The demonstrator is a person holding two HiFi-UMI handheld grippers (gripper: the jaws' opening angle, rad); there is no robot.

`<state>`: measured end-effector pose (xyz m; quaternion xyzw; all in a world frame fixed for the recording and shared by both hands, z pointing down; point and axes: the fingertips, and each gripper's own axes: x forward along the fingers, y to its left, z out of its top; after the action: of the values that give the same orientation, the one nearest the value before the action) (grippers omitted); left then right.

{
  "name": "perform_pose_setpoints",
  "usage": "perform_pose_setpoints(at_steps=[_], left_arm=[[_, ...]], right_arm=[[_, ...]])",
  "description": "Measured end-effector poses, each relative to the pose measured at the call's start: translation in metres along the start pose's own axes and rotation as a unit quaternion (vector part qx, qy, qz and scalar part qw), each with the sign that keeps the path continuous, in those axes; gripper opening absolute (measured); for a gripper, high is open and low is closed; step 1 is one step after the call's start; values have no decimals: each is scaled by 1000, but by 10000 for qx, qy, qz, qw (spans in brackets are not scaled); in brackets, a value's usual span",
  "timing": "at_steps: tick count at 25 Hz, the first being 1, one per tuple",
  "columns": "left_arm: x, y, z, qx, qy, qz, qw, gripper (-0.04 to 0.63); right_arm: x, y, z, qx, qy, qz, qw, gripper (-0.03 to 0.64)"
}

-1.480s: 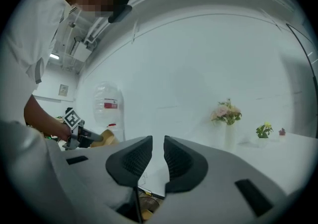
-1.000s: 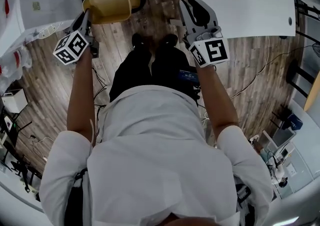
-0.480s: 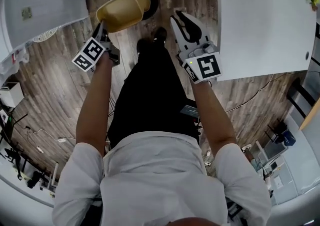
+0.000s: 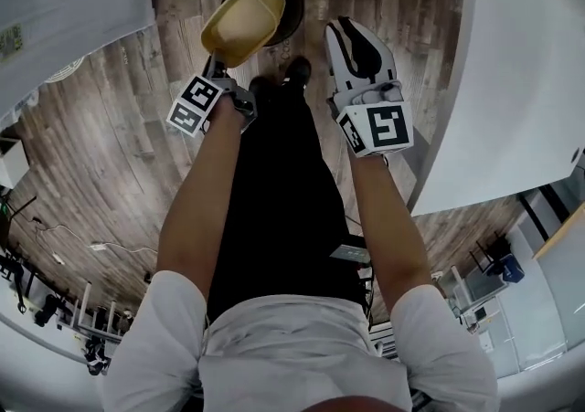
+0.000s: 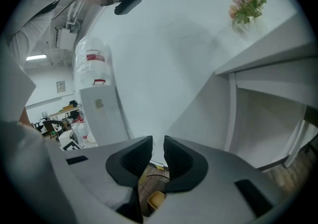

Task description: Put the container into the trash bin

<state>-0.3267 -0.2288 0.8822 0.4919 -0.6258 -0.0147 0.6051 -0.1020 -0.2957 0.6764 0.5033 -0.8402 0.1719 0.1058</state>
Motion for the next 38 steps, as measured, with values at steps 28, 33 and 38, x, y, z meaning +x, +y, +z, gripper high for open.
perform_pose_setpoints(at_steps=[28, 33, 38], left_arm=[[141, 87, -96, -1520, -362, 953, 9831, 25], [151, 82, -97, -1612, -523, 620, 9836, 96], [149, 72, -98, -1674, -498, 219, 9844, 178]], right_arm=[[31, -55, -98, 1207, 100, -610, 9908, 92], [31, -60, -97, 1302, 80, -664, 9892, 91], [34, -56, -99, 1306, 85, -602, 9896, 89]])
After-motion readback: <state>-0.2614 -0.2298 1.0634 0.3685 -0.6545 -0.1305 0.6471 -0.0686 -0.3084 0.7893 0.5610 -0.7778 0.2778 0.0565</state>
